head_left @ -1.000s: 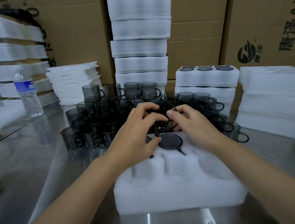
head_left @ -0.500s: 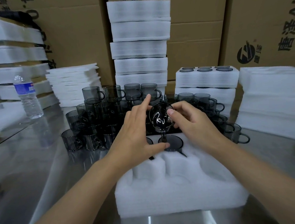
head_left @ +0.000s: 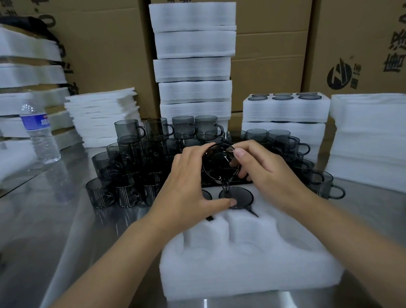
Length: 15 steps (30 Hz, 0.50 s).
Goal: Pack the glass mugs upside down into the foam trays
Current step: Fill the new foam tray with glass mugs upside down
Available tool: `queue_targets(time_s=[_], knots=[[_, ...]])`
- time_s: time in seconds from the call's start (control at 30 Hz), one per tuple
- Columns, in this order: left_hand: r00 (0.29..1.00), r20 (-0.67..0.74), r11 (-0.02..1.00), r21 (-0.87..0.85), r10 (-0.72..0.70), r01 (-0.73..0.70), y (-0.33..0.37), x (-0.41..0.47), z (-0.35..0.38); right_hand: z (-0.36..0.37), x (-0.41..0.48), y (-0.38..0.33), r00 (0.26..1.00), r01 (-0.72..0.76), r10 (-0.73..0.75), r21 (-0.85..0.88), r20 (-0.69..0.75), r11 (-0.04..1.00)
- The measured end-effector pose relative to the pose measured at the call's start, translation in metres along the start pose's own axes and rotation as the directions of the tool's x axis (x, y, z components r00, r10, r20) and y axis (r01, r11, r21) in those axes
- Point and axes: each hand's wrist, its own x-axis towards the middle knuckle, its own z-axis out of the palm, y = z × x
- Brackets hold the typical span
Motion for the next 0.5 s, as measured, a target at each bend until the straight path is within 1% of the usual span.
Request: queue_targets(time_s=[0.5], knots=[[1.0,-0.001,0.998,-0.049,-0.028,0.028,0.0011,-0.0009,-0.0006,-0.0002,-0.0002,-0.0005,1.0,0.017,-0.017,-0.001,-0.013,1.0]])
